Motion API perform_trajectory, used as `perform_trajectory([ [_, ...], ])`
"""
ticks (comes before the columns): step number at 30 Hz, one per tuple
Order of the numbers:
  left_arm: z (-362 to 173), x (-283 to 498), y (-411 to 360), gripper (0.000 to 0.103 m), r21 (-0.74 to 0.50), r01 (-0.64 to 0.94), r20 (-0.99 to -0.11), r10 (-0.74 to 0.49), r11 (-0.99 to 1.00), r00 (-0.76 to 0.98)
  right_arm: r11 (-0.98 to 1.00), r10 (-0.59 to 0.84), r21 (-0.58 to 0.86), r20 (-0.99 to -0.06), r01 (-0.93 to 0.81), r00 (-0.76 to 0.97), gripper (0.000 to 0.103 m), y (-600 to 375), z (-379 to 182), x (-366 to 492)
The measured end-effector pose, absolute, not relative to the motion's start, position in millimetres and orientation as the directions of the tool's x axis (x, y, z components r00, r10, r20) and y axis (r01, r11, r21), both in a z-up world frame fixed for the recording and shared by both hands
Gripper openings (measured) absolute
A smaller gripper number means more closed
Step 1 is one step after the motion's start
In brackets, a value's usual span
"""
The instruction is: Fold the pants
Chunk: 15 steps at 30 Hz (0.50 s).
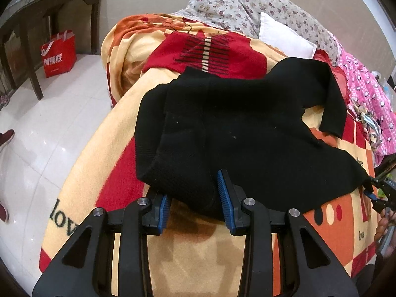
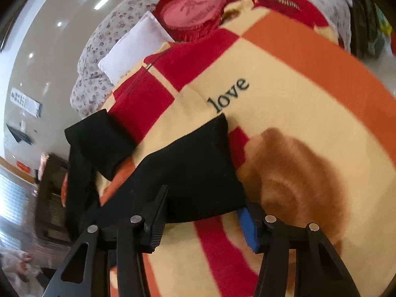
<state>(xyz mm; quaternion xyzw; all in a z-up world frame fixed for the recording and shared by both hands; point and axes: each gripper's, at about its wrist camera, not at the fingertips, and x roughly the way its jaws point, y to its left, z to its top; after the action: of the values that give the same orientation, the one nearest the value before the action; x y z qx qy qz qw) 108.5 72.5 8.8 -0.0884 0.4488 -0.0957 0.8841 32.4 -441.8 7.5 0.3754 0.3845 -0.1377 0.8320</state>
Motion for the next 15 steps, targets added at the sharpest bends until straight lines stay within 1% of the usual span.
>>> perform_trajectory([
  [5, 8, 109, 73, 0.034, -0.245, 0.079, -0.785, -0.245, 0.966, 0.569, 0.722, 0.013, 0.462, -0.753, 0.515, 0.658, 0.052, -446, 9, 31],
  [6, 8, 109, 73, 0.034, -0.242, 0.08, -0.785, -0.243, 0.967, 0.569, 0.733, 0.007, 0.449, -0.756, 0.512, 0.654, 0.05, -445, 9, 32],
  [7, 8, 109, 72, 0.034, -0.238, 0.079, -0.787, -0.24, 0.968, 0.568, 0.745, 0.001, 0.435, -0.759, 0.506, 0.651, 0.048, -444, 9, 35],
  [9, 7, 109, 72, 0.034, -0.236, 0.079, -0.788, -0.238, 0.969, 0.568, 0.763, 0.0, 0.412, -0.771, 0.498, 0.637, 0.033, -444, 7, 39],
  [12, 6, 111, 71, 0.034, -0.237, 0.078, -0.792, -0.238, 0.969, 0.561, 0.763, 0.018, 0.426, -0.766, 0.486, 0.642, 0.033, -447, 7, 37],
  [14, 5, 112, 71, 0.039, -0.241, 0.075, -0.796, -0.241, 0.968, 0.555, 0.784, -0.021, 0.381, -0.772, 0.49, 0.635, 0.033, -447, 16, 35],
  [15, 4, 112, 72, 0.04, -0.245, 0.074, -0.798, -0.245, 0.967, 0.551, 0.797, -0.049, 0.348, -0.777, 0.493, 0.628, 0.033, -447, 21, 32],
])
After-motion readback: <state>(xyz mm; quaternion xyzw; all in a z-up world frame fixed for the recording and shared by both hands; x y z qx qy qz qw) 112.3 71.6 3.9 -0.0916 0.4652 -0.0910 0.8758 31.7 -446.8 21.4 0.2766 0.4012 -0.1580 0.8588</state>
